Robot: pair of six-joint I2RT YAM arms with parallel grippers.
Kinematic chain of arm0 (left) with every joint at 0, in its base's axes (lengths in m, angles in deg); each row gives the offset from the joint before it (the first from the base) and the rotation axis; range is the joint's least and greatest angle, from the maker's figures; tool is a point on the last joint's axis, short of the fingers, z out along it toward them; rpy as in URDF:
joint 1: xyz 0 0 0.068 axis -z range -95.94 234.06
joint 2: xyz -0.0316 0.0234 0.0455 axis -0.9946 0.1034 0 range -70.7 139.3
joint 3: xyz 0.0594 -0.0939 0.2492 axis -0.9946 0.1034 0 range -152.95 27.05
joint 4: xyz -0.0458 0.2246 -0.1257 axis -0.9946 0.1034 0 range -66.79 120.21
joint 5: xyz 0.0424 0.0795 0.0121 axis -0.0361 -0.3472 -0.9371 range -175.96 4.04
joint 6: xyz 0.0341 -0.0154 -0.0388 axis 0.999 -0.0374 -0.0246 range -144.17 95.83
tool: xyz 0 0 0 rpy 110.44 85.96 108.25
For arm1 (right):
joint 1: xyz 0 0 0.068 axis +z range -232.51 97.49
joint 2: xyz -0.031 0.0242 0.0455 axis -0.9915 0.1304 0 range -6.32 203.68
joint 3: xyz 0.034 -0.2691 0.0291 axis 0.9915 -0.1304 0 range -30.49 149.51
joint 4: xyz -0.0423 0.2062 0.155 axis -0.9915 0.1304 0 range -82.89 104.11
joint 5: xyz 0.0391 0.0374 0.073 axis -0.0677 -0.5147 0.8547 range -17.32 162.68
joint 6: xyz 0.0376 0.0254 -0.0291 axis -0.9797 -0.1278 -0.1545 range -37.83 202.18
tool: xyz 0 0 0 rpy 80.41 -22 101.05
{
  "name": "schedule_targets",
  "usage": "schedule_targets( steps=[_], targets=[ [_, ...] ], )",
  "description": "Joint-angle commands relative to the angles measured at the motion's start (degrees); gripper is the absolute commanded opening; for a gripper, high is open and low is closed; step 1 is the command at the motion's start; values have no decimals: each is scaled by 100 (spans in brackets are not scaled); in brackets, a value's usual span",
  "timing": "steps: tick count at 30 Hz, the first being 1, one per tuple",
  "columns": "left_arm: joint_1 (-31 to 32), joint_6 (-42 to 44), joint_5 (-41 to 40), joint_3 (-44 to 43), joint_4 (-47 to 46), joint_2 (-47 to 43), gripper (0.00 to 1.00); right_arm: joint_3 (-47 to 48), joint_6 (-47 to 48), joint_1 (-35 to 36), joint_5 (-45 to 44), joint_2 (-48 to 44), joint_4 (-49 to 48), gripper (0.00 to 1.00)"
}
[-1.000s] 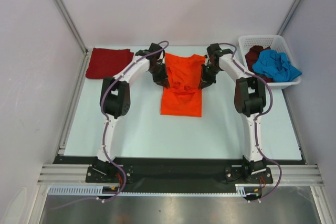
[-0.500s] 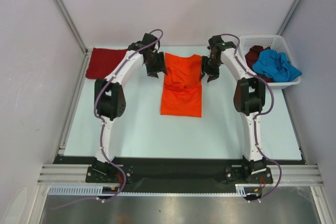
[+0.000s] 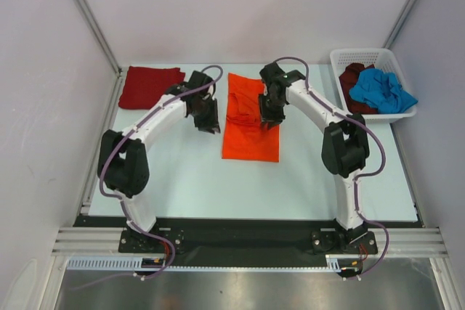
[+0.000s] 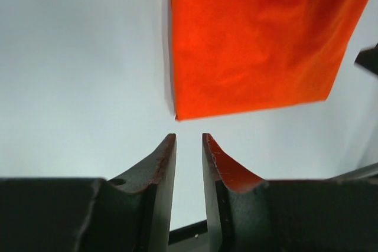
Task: Fold and stack the t-shirts
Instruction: Fold the tshirt
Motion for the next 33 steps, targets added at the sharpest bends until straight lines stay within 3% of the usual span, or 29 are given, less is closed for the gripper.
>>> schedule_targets(
  steps=[1,10,20,27,33],
  targets=[
    [102,31,159,533,-457,-788,29,49,-468,57,-103,42,-411,35],
    [225,-154,273,1580,-870,-1809,29,1209,-715,128,-217,1263,-174,39],
    [225,-48,159,2853,-984,-2635,30,1684,-715,-171,-340,1721,-402,41],
    [225,-144,256,2960,-1142,-2759,30,2650,-495,-391,-78,2344,-367,43],
    [225,-408,791,2916,-1994,-2663,32,3215,-381,-584,170,2339,-113,45]
  ],
)
